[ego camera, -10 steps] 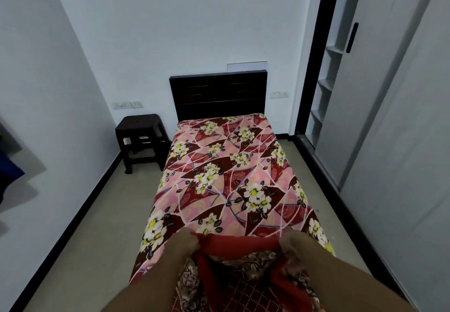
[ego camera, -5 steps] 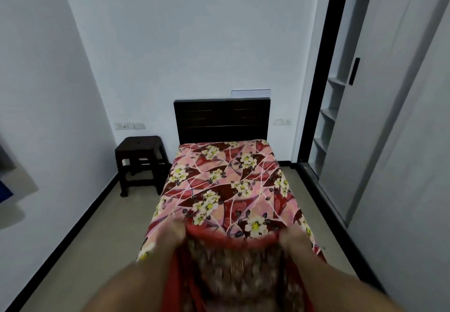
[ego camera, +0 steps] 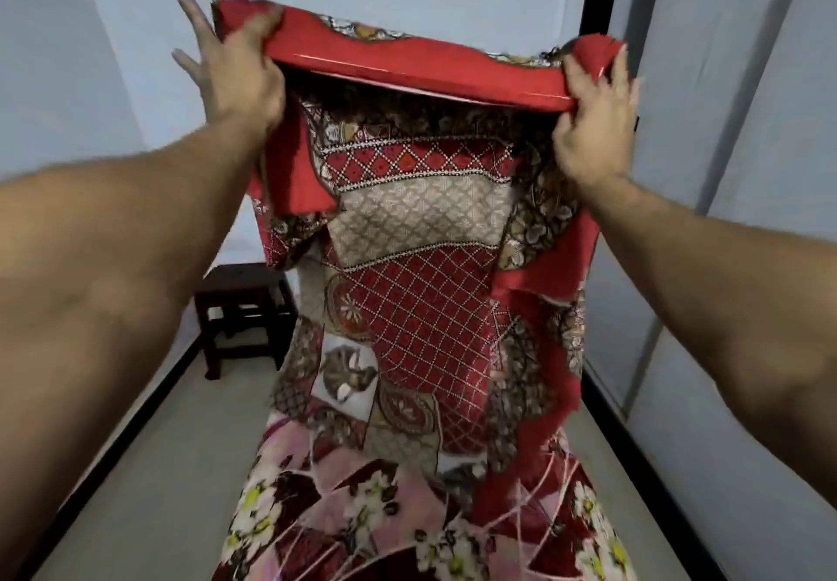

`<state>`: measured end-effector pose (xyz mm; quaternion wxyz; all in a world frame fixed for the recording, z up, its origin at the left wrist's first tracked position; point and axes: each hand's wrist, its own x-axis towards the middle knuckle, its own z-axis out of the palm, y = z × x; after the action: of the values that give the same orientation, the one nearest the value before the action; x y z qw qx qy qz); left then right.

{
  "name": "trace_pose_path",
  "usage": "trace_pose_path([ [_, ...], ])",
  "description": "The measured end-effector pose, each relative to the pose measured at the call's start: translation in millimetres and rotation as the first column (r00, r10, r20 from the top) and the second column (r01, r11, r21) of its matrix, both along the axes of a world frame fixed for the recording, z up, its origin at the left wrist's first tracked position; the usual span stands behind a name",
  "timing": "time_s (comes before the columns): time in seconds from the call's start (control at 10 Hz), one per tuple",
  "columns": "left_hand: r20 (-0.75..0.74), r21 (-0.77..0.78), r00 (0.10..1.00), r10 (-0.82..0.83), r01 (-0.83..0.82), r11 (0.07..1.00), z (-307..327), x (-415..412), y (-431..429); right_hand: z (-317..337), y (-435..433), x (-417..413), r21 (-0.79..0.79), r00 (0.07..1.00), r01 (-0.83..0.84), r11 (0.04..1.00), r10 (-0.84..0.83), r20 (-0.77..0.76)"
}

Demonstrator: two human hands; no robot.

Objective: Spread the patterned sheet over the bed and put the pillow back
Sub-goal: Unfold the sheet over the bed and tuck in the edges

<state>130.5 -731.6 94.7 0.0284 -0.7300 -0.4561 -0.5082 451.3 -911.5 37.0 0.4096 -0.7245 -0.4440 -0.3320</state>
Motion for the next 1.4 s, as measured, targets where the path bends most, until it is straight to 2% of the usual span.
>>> trace_pose_path([
  [0.1, -0.096, 0.115, 0.984, 0.152, -0.141, 0.983, -28, -7, -20, -12, -14, -8, 0.034, 1.0, -0.001, 0.999, 0.001, -0.004],
  [0.2, -0.174, 0.158, 0.936, 0.307, -0.282, 0.946, -77, -20, -31, -47, -29, -23, -0.001, 0.997, 0.073, 0.997, -0.073, 0.022],
  [0.3, -0.22, 0.105, 0.938, 0.268, -0.251, 0.962, -140, -40, -50, -96, -48, -41, -0.097, 0.993, 0.114, 0.989, -0.112, 0.031],
  [0.4, -0.239, 0.038, 0.937, 0.256, -0.254, 0.966, -204, -65, -78, -157, -74, -68, -0.204, 0.992, 0.056, 0.977, -0.077, -0.099],
  [0.5, -0.35, -0.108, 0.901, 0.258, -0.312, 0.944, -261, -93, -114, -217, -105, -109, -0.379, 0.943, 0.024, 0.925, -0.147, -0.298],
  [0.6, -0.495, -0.209, 0.845, 0.203, -0.343, 0.916, -320, -123, -149, -265, -135, -140, -0.567, 0.876, -0.05, 0.822, -0.237, -0.42],
  [0.7, -0.679, -0.354, 0.733, 0.028, -0.361, 0.863, -371, -155, -184, -309, -158, -164, -0.641, 0.827, -0.122, 0.757, -0.279, -0.487],
  [0.8, -0.765, -0.45, 0.627, -0.148, -0.355, 0.82, -431, -186, -220, -355, -184, -183, -0.71, 0.809, -0.146, 0.689, -0.329, -0.486],
  [0.9, -0.804, -0.472, 0.531, -0.267, -0.299, 0.829, -503, -213, -253, -399, -224, -201, -0.761, 0.81, -0.213, 0.613, -0.324, -0.489],
  [1.0, -0.825, -0.46, 0.471, -0.311, -0.241, 0.855, -537, -229, -290, -434, -264, -220, -0.843, 0.86, -0.276, 0.462, -0.273, -0.431],
  [1.1, -0.777, -0.618, 0.403, -0.484, -0.344, 0.706, -544, -233, -315, -460, -290, -239, -0.907, 0.91, -0.242, 0.344, -0.243, -0.335],
  [1.2, -0.804, -0.595, 0.319, -0.502, -0.436, 0.675, -586, -250, -325, -484, -309, -252, -0.916, 0.895, -0.279, 0.287, -0.268, -0.357],
  [1.3, -0.779, -0.626, 0.428, -0.459, -0.48, 0.615, -618, -267, -348, -501, -331, -259, -0.915, 0.871, -0.297, 0.273, -0.314, -0.377],
  [1.4, -0.739, -0.673, 0.478, -0.475, -0.485, 0.559, -604, -260, -383, -518, -359, -266, -0.924, 0.878, -0.307, 0.229, -0.306, -0.368],
])
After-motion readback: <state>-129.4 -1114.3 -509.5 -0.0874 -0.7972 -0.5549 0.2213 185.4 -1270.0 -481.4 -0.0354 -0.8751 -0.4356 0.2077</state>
